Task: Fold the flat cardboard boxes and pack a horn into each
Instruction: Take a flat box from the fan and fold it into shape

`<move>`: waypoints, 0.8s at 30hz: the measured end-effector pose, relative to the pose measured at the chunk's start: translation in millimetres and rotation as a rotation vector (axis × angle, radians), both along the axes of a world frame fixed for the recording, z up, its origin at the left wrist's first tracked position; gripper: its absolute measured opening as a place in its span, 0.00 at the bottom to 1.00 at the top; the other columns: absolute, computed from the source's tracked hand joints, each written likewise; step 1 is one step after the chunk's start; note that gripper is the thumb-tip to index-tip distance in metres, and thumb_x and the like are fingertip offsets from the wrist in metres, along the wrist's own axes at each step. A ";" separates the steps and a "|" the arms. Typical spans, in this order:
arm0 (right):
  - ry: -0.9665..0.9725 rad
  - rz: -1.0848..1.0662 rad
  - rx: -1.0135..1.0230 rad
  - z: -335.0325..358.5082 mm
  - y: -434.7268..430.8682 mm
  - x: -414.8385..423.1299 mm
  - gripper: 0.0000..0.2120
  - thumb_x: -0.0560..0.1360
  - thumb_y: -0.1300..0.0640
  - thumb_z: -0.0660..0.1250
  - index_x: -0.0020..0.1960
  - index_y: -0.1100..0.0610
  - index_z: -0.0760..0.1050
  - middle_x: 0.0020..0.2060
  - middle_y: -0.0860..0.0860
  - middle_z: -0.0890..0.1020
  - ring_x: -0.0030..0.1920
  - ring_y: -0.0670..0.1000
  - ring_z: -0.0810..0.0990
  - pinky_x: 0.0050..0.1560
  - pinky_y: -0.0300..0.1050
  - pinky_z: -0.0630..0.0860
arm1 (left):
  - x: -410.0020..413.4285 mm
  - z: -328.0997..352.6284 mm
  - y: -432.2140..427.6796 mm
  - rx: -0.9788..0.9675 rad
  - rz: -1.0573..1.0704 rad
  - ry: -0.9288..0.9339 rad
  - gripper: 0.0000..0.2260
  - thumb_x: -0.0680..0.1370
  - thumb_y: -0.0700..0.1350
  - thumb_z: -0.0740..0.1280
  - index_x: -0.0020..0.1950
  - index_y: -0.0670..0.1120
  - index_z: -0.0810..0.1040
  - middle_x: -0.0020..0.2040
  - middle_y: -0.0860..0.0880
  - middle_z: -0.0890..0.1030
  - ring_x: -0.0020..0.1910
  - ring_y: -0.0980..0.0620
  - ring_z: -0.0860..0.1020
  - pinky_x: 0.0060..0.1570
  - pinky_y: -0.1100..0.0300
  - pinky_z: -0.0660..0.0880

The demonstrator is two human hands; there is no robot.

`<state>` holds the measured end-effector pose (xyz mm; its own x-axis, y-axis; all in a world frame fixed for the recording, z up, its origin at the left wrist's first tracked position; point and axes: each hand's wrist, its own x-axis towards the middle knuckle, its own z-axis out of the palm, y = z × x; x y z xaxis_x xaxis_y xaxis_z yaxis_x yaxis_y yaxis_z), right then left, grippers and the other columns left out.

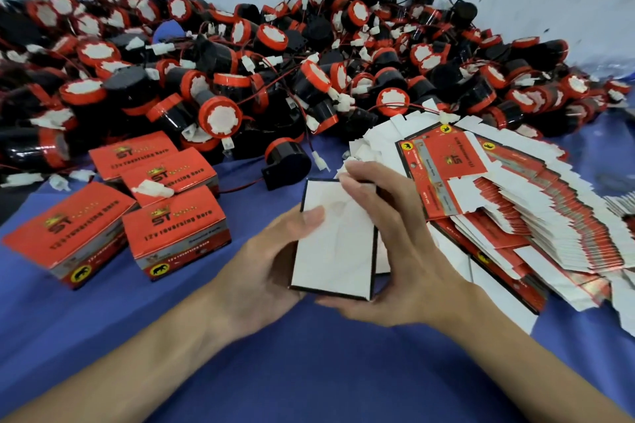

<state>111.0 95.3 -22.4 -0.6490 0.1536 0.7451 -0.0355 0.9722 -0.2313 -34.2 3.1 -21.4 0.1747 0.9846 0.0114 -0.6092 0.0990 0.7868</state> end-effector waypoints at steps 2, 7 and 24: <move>-0.029 -0.008 0.017 -1.6 -1.5 -1.1 0.41 0.68 0.45 0.74 0.70 0.63 0.59 0.69 0.57 0.62 0.74 0.51 0.60 0.71 0.47 0.62 | -0.4 -0.3 -1.9 0.019 -0.029 0.021 0.23 0.64 0.53 0.79 0.56 0.47 0.82 0.54 0.46 0.83 0.52 0.48 0.82 0.45 0.59 0.79; -0.031 0.012 0.004 3.2 -2.8 4.9 0.34 0.76 0.41 0.61 0.70 0.66 0.61 0.69 0.58 0.63 0.72 0.54 0.63 0.68 0.52 0.64 | 0.6 4.0 0.1 0.193 0.279 0.414 0.34 0.68 0.44 0.73 0.72 0.50 0.66 0.62 0.52 0.79 0.60 0.53 0.78 0.52 0.62 0.77; 0.007 0.033 -1.084 -4.2 5.7 -8.2 0.22 0.70 0.55 0.72 0.62 0.47 0.71 0.54 0.48 0.81 0.54 0.47 0.80 0.50 0.39 0.77 | -13.2 -16.1 12.4 1.009 1.166 1.602 0.14 0.69 0.52 0.66 0.52 0.49 0.77 0.58 0.45 0.67 0.64 0.49 0.66 0.62 0.46 0.64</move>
